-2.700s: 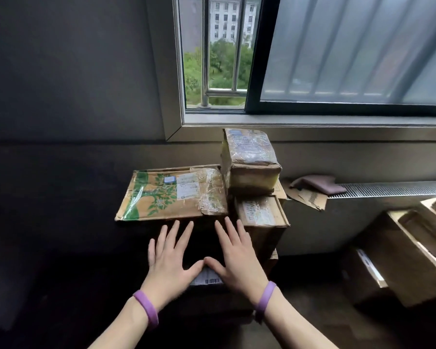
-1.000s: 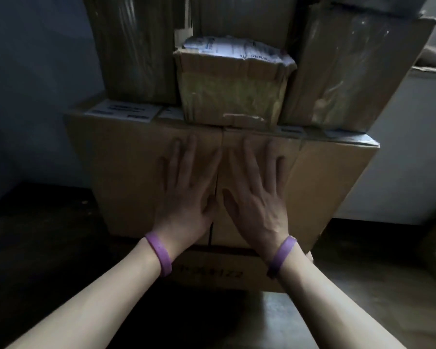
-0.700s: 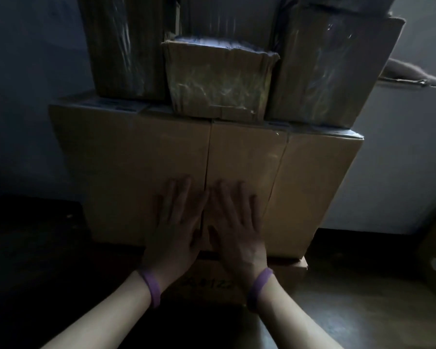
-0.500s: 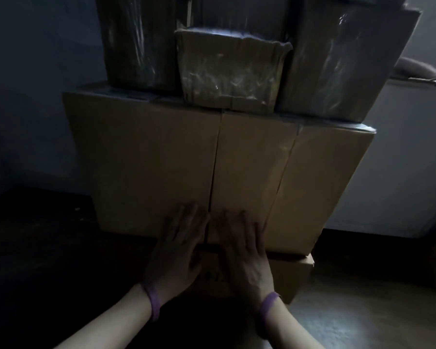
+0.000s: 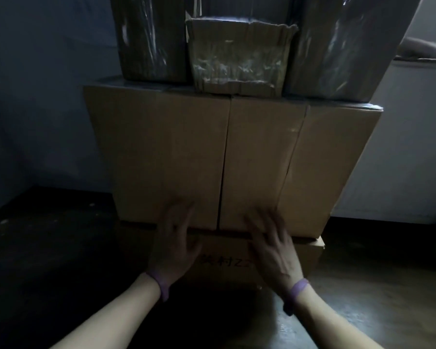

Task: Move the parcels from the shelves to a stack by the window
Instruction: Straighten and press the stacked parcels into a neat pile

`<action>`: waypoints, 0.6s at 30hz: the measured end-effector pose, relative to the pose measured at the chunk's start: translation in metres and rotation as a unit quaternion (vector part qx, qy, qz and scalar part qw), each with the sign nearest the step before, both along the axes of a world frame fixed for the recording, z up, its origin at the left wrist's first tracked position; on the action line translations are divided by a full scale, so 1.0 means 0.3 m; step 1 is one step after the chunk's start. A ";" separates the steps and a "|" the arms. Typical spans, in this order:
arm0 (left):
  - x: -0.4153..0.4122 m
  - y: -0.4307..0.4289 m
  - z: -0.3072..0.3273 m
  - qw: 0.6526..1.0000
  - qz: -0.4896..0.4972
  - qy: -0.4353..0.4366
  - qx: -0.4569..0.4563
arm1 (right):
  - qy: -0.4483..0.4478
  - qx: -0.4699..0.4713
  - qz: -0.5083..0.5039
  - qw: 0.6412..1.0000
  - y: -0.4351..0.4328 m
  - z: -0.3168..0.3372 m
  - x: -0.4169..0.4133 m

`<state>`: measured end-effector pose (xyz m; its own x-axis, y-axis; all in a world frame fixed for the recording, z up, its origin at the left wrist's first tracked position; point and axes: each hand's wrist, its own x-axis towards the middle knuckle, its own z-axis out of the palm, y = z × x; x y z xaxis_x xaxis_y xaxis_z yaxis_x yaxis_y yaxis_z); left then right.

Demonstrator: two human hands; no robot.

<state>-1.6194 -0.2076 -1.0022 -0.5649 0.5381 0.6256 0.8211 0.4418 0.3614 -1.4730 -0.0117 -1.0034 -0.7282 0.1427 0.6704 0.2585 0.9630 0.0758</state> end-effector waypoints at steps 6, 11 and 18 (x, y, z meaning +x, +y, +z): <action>-0.125 -0.082 0.046 0.993 0.079 -0.007 0.082 | 0.122 -0.095 -0.078 0.985 0.128 -0.006 0.109; -0.176 -0.120 0.025 0.986 0.134 -0.025 0.096 | 0.129 -0.164 -0.123 0.970 0.171 -0.024 0.154; -0.208 -0.145 0.021 0.964 0.163 -0.104 0.181 | 0.136 -0.289 -0.112 0.941 0.185 -0.022 0.180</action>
